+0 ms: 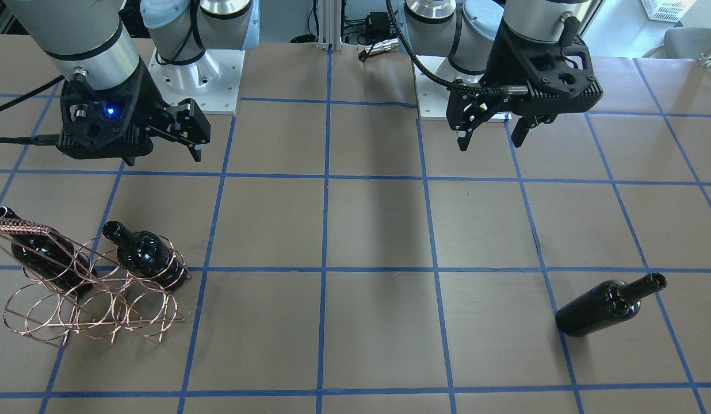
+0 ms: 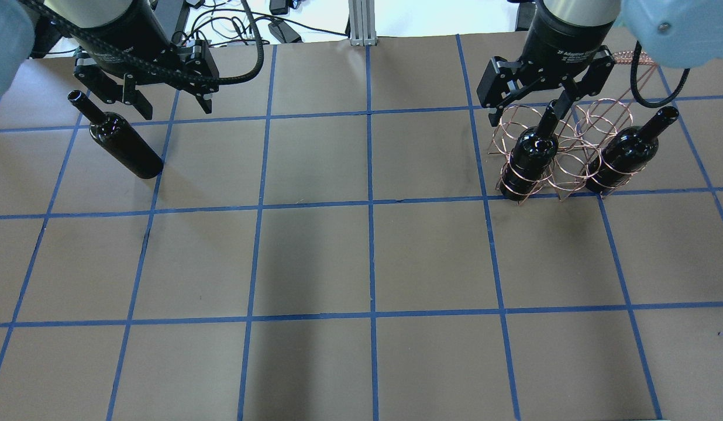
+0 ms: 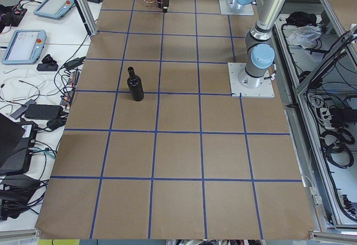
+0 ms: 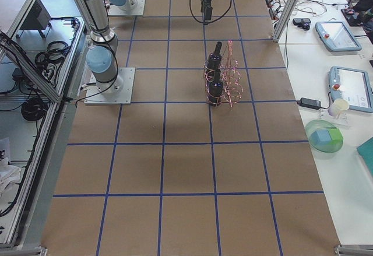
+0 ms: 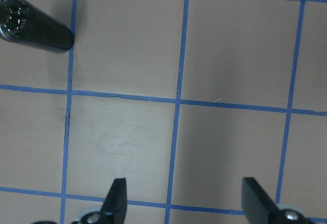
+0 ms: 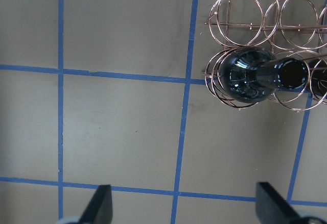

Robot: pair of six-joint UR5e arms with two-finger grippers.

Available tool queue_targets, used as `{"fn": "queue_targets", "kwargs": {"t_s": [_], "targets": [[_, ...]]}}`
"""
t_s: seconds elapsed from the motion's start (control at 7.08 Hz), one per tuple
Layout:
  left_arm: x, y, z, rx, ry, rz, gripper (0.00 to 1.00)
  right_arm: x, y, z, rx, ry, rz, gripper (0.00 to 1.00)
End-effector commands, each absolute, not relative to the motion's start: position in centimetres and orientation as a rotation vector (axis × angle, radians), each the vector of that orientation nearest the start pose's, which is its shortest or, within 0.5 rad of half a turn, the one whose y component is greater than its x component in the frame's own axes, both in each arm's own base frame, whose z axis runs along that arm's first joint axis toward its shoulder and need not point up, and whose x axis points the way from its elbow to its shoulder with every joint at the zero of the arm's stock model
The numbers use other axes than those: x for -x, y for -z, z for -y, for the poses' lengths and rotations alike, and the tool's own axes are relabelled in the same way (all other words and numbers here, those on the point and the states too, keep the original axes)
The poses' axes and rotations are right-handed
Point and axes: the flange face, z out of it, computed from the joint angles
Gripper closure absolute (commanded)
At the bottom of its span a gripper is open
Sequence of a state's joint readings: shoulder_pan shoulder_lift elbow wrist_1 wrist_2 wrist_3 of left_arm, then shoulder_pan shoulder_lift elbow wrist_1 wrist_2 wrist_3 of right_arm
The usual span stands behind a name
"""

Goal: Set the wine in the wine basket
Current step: 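Lower the left gripper over the neck of the lying dark wine bottle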

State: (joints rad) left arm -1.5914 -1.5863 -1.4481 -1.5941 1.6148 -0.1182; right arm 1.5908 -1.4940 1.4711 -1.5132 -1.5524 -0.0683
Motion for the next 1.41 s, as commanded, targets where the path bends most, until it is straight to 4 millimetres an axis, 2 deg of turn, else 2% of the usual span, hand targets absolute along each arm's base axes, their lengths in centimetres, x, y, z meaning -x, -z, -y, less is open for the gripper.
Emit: {"fn": "queue_targets", "kwargs": {"t_s": [0.0,0.28,0.57,0.71,0.85,0.99,1.13,1.27], "targets": [[13.5,-53.7,50.1,0.148,0.125,-3.097,0.16,-14.5,-49.2,51.8,0.136,-0.059,-3.119,0.00],[12.6,-54.0,50.3,0.169,0.144,-3.085,0.04,-14.6,-49.2,51.7,0.136,-0.054,-3.119,0.00],[9.0,-53.4,51.1,0.133,0.116,-3.080,0.03,-14.7,-49.2,51.7,0.138,-0.054,-3.119,0.00],[4.8,-52.6,51.9,0.062,0.084,-3.083,0.00,-14.7,-49.2,51.7,0.138,-0.057,-3.119,0.00],[-0.4,-51.2,52.9,0.082,0.042,-3.094,0.00,-14.7,-49.2,51.7,0.138,-0.057,-3.119,0.00],[-4.0,-49.4,53.7,0.067,0.005,-3.098,0.00,-14.7,-49.2,51.7,0.141,-0.059,-3.119,0.00],[-5.8,-47.4,55.4,0.078,0.062,-3.076,0.00,-14.7,-49.2,51.7,0.141,-0.059,-3.119,0.00],[-6.8,-46.6,56.5,0.096,0.142,-3.053,0.00,-14.7,-49.2,51.7,0.141,-0.059,-3.119,0.00]]}}
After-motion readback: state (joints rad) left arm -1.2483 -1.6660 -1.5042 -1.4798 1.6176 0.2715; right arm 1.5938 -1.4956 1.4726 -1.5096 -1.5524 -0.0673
